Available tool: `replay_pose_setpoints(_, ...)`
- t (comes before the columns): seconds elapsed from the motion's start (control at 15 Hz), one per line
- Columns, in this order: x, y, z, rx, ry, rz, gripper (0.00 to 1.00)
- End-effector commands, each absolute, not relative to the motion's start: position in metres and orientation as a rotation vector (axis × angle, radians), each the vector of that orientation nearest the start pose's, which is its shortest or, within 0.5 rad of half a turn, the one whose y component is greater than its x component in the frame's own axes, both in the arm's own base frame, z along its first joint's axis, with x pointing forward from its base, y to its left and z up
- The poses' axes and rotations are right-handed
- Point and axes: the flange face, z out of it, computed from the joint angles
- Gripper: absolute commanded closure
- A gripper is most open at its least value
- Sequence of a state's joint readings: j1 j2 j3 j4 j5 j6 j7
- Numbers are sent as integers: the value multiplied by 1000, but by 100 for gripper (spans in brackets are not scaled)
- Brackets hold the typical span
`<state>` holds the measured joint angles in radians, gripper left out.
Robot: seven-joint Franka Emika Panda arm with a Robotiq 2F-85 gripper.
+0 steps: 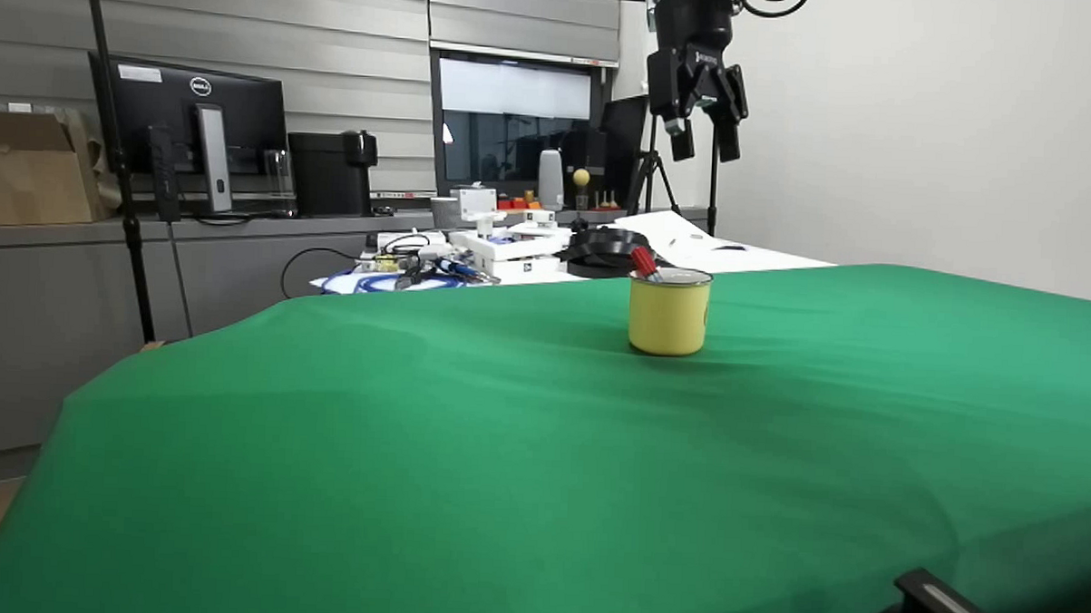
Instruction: Pick up the pen from the yellow cup and put it on the table.
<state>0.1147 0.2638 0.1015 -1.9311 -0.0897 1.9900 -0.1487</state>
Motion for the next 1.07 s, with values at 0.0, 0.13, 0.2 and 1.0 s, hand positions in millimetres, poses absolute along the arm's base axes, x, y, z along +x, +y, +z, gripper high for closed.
replay_pose_setpoints(0.0, 601, 125, 308, -3130, -643, 411, 0)
replay_pose_setpoints(0.13, 613, 129, 285, -3112, -646, 458, 0)
replay_pose_setpoints(0.2, 619, 131, 274, -3106, -642, 487, 0)
replay_pose_setpoints(1.0, 664, 143, 250, -3005, -616, 726, 0)
